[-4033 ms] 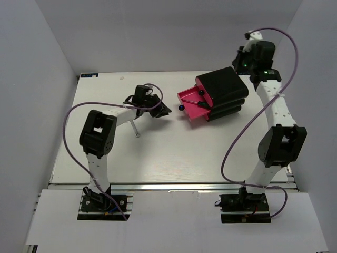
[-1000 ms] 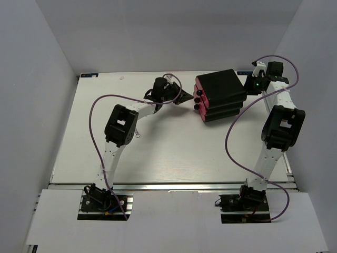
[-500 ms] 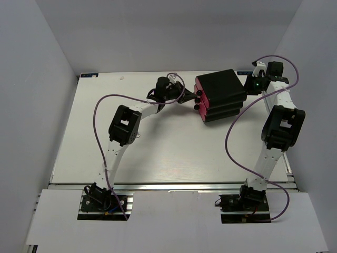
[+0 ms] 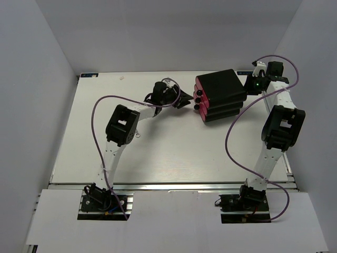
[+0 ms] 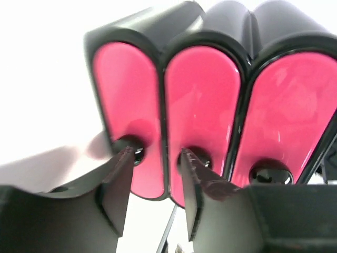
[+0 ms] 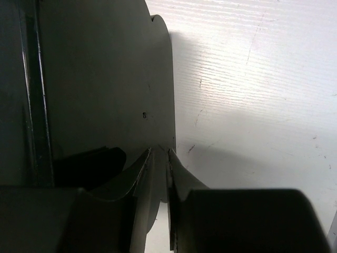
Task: Sort the tools into containers
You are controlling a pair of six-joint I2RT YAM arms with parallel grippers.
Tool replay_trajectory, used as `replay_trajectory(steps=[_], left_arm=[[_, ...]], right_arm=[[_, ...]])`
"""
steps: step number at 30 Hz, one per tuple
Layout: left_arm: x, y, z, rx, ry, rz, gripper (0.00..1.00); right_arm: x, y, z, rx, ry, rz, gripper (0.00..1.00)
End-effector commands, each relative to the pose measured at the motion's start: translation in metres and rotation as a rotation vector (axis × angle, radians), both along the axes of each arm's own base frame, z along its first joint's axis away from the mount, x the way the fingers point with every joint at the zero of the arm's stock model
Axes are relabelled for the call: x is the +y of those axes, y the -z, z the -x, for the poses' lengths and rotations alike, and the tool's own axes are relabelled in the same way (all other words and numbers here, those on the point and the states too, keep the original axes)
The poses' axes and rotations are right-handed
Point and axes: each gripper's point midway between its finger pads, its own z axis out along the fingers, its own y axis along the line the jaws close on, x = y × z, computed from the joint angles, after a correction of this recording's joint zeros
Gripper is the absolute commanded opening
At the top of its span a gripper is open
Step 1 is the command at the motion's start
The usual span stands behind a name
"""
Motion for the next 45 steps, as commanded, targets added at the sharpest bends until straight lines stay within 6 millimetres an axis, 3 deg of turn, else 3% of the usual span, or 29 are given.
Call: replay_trajectory(steps=[1, 2, 6, 8, 9, 12, 15, 16, 18, 19, 24, 32, 40, 42, 45], left_arm=[[0.038, -0.065, -0.020, -0.123, -0.125, 0.026, 0.52], [0.049, -0.079, -0.025, -0.150, -0.149, 0.041, 0.53], [0.065, -0.079, -0.027, -0.137, -0.169, 0.035, 0.53], [0.063, -0.065, -0.024, -0.092, -0.140, 0.017, 0.44], [0.060, -0.060, -0.021, -0.076, -0.125, 0.014, 0.32], [0.050, -0.035, -0.009, 0.006, -0.072, -0.010, 0.20], [0.040, -0.014, 0.002, 0.068, -0.046, -0.039, 0.26], [0.036, -0.007, 0.006, 0.092, -0.035, -0.054, 0.37], [0.026, -0.007, 0.009, 0.096, -0.011, -0.060, 0.44], [0.022, 0.003, 0.012, 0.113, 0.002, -0.070, 0.49], [-0.002, 0.008, 0.019, 0.122, 0.062, -0.071, 0.54], [-0.023, 0.026, 0.029, 0.150, 0.098, -0.087, 0.55], [-0.030, 0.028, 0.017, 0.144, 0.063, -0.075, 0.54], [-0.031, 0.028, 0.014, 0.140, 0.058, -0.071, 0.51], [-0.030, 0.030, 0.015, 0.145, 0.059, -0.072, 0.32]], right_arm=[[0.009, 0.000, 0.010, 0.024, -0.018, 0.007, 0.21], [0.009, 0.001, 0.010, 0.028, -0.019, 0.007, 0.21], [0.009, 0.003, 0.010, 0.030, -0.018, 0.006, 0.22], [0.009, 0.002, 0.009, 0.028, -0.018, 0.010, 0.22], [0.009, 0.003, 0.009, 0.028, -0.018, 0.012, 0.22], [0.008, 0.004, 0.009, 0.030, -0.014, 0.013, 0.22], [0.008, 0.004, 0.009, 0.030, -0.016, 0.015, 0.23], [0.007, 0.005, 0.009, 0.032, -0.014, 0.015, 0.23], [0.008, 0.006, 0.009, 0.033, -0.016, 0.015, 0.23], [0.008, 0.006, 0.009, 0.035, -0.016, 0.014, 0.23], [0.008, 0.007, 0.008, 0.035, -0.016, 0.012, 0.24], [0.007, 0.009, 0.008, 0.041, -0.011, 0.010, 0.24], [0.007, 0.009, 0.007, 0.039, -0.012, 0.010, 0.24], [0.008, 0.009, 0.007, 0.038, -0.012, 0.009, 0.24], [0.007, 0.010, 0.007, 0.040, -0.011, 0.013, 0.24]])
